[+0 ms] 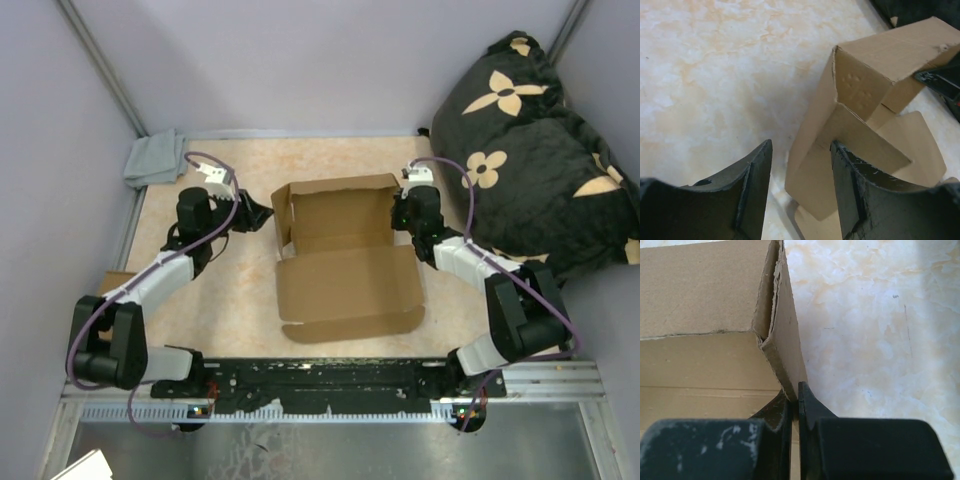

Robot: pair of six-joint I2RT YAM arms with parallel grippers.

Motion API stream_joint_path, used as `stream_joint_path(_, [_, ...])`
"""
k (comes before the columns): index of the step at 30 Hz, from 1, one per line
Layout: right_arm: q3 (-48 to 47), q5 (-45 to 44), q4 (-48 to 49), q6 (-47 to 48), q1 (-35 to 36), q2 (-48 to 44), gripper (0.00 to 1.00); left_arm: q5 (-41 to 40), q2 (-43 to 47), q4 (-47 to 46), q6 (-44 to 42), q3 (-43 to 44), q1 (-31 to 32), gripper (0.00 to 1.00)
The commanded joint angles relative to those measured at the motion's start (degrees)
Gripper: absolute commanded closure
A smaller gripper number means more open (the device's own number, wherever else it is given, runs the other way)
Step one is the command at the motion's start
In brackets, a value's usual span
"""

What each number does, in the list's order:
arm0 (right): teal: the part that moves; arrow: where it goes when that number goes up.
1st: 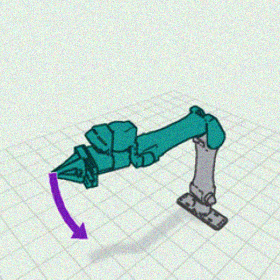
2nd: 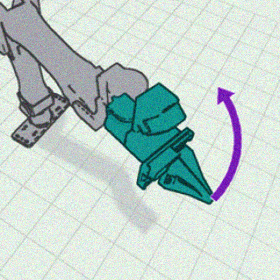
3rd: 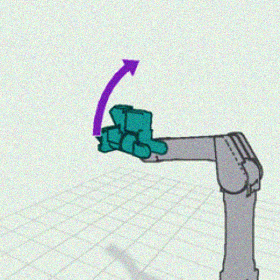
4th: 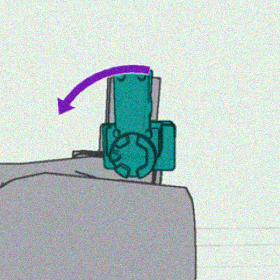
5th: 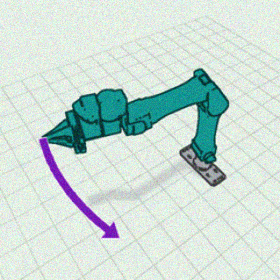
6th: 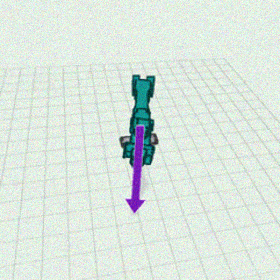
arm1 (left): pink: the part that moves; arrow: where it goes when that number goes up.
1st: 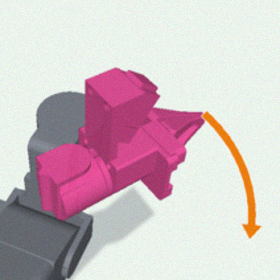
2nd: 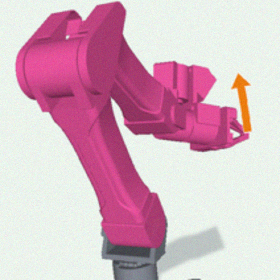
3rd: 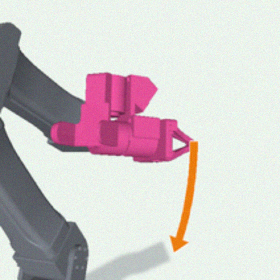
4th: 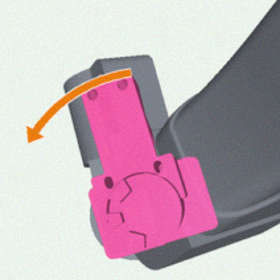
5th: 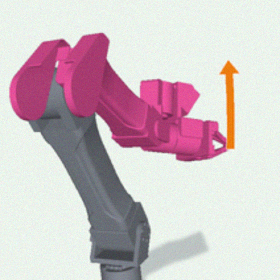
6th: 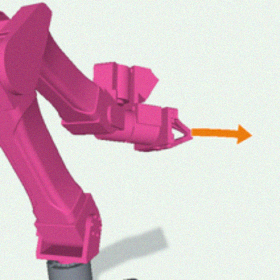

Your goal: Fold the paper box

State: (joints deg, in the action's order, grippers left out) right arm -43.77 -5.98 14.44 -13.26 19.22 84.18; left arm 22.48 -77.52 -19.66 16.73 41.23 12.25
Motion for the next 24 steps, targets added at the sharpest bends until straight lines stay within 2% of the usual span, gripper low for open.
stream_joint_path(1, [-2.8, 1.6, 0.6, -0.6, -0.3, 1.3, 1.0, 4.1, 2.9, 0.1, 0.2, -2.4, 0.8, 0.43])
stream_joint_path(15, [-1.5, 5.9, 2.6, -0.5, -0.3, 0.4, 1.0, -0.4, -2.4, 0.7, -0.8, 2.9, 7.2, 0.45])
stream_joint_path(24, [0.7, 6.6, 3.2, -0.9, -0.2, -1.5, 1.0, -20.8, -8.0, 12.5, -4.9, 12.3, 15.1, 0.5])
